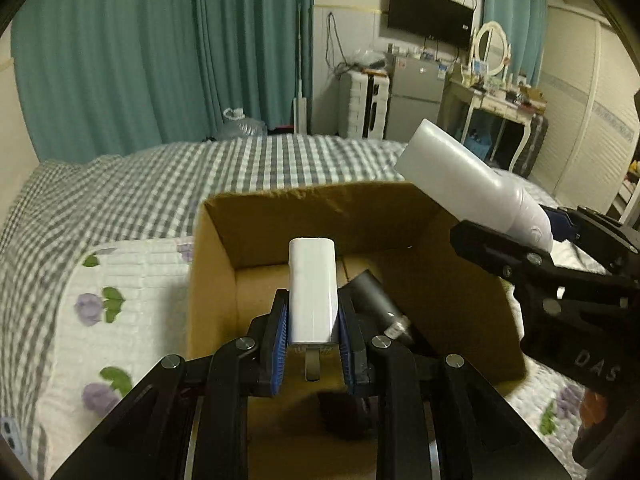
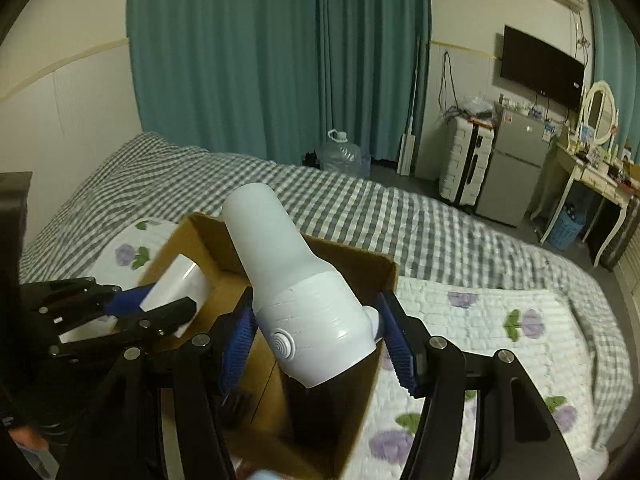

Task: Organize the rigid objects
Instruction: 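Lower the hair dryer into the box with the right gripper while the left gripper drops a white charger in, then grasp the light-blue earbud case with the right gripper and lift it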

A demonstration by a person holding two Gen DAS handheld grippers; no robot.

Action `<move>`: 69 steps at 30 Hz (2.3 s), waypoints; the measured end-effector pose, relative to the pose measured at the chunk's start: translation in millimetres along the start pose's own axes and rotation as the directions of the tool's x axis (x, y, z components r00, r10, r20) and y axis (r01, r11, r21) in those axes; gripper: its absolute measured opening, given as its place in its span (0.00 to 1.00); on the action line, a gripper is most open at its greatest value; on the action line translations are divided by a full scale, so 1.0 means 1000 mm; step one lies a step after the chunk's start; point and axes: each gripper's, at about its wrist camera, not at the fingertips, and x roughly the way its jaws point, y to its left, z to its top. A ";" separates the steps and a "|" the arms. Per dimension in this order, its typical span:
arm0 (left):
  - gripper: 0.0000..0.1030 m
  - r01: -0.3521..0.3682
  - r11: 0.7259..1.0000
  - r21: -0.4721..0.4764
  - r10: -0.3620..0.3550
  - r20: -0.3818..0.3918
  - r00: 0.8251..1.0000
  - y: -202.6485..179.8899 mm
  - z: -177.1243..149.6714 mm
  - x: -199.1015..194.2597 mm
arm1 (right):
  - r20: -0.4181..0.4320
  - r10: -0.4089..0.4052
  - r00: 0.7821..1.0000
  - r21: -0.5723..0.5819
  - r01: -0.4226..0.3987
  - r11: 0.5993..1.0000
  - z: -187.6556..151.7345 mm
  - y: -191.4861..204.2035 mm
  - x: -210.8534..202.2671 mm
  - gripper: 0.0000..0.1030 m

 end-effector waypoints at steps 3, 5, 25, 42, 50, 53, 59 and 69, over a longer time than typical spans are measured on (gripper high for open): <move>0.22 -0.009 1.000 0.008 0.009 -0.015 1.000 0.003 -0.002 0.017 | -0.017 0.009 1.000 0.012 -0.009 1.000 -0.009 -0.007 0.026 0.57; 0.22 -0.003 1.000 -0.001 0.003 -0.025 1.000 0.007 -0.005 0.023 | -0.025 0.027 0.999 0.036 -0.026 0.999 -0.014 -0.011 0.038 0.57; 0.63 -0.032 0.999 0.009 0.031 0.095 0.995 -0.006 -0.033 -0.132 | 0.004 -0.068 0.998 0.115 0.067 0.991 -0.043 -0.014 -0.110 0.80; 0.65 -0.079 0.996 -0.043 0.078 -0.019 0.997 0.005 -0.139 -0.088 | -0.172 -0.079 0.982 0.022 0.083 0.996 -0.152 0.040 -0.064 0.81; 0.65 -0.072 0.995 -0.064 0.066 -0.085 0.994 0.014 -0.150 -0.058 | -0.284 -0.044 0.958 -0.010 0.043 0.999 -0.177 0.046 0.002 0.81; 0.65 -0.073 0.994 -0.083 0.064 -0.105 0.992 0.017 -0.152 -0.052 | -0.306 -0.026 0.952 -0.022 0.020 1.000 -0.184 0.048 0.018 0.68; 0.65 -0.098 0.993 -0.065 0.089 -0.124 0.988 0.008 -0.152 -0.049 | -0.278 -0.036 0.960 0.023 0.044 0.999 -0.189 0.031 0.006 0.55; 0.65 -0.059 0.996 -0.065 0.051 -0.121 0.991 -0.039 -0.139 -0.062 | -0.182 -0.068 0.981 0.011 0.072 0.997 -0.170 -0.006 -0.063 0.55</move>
